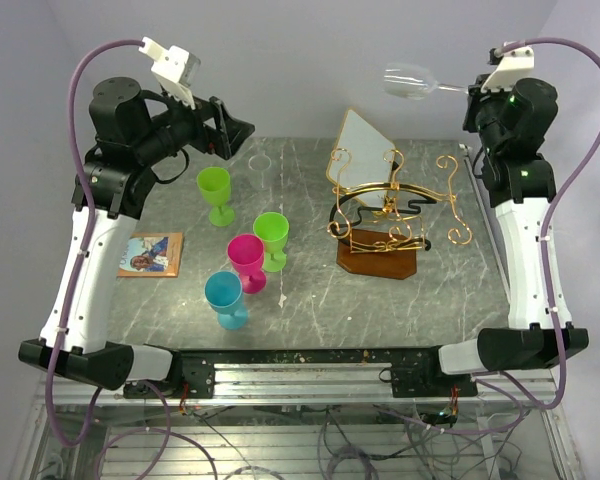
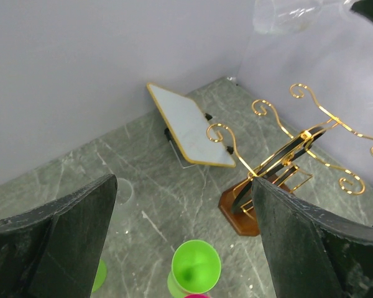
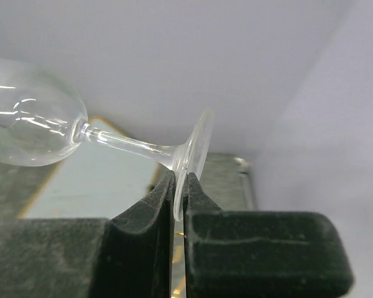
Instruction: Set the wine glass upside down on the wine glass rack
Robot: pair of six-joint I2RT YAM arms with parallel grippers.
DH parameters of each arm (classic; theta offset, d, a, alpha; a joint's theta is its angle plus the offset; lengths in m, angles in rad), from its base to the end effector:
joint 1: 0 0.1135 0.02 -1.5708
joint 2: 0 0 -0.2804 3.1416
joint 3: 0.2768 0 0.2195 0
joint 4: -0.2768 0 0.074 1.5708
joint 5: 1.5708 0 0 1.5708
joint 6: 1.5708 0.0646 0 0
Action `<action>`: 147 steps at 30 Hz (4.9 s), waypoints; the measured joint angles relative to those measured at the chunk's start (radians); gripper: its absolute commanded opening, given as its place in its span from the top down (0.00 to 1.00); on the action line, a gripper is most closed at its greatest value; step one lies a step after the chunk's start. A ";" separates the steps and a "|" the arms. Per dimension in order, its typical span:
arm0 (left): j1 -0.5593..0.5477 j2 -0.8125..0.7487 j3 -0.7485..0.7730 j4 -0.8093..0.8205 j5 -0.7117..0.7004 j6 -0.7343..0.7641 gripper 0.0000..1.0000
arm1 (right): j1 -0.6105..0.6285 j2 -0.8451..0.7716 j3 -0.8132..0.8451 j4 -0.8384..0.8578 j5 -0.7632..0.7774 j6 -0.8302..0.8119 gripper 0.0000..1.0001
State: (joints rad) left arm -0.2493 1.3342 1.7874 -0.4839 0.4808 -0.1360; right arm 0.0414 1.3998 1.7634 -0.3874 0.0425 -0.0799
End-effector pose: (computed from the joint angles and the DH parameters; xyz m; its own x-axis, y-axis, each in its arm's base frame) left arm 0.2340 -0.0904 0.5284 -0.1199 -0.0935 -0.9884 0.6566 0.7393 -0.1496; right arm 0.2867 0.0091 0.5177 -0.0238 -0.0808 -0.9964 -0.0008 0.9967 -0.0808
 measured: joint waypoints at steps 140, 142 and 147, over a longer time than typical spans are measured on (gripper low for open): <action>0.051 0.009 -0.047 -0.055 0.031 0.098 0.05 | 0.174 0.153 -0.277 -0.076 0.531 -1.108 1.00; 0.051 0.009 -0.047 -0.055 0.032 0.098 0.05 | 0.174 0.158 -0.273 -0.069 0.530 -1.107 1.00; 0.051 0.009 -0.047 -0.055 0.037 0.098 0.05 | 0.176 0.160 -0.271 -0.071 0.519 -1.103 1.00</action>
State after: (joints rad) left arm -0.1978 1.3430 1.7401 -0.5385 0.5175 -0.0376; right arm 0.2176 1.5597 1.4921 -0.4587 0.5613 -1.1828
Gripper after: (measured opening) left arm 0.953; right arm 0.040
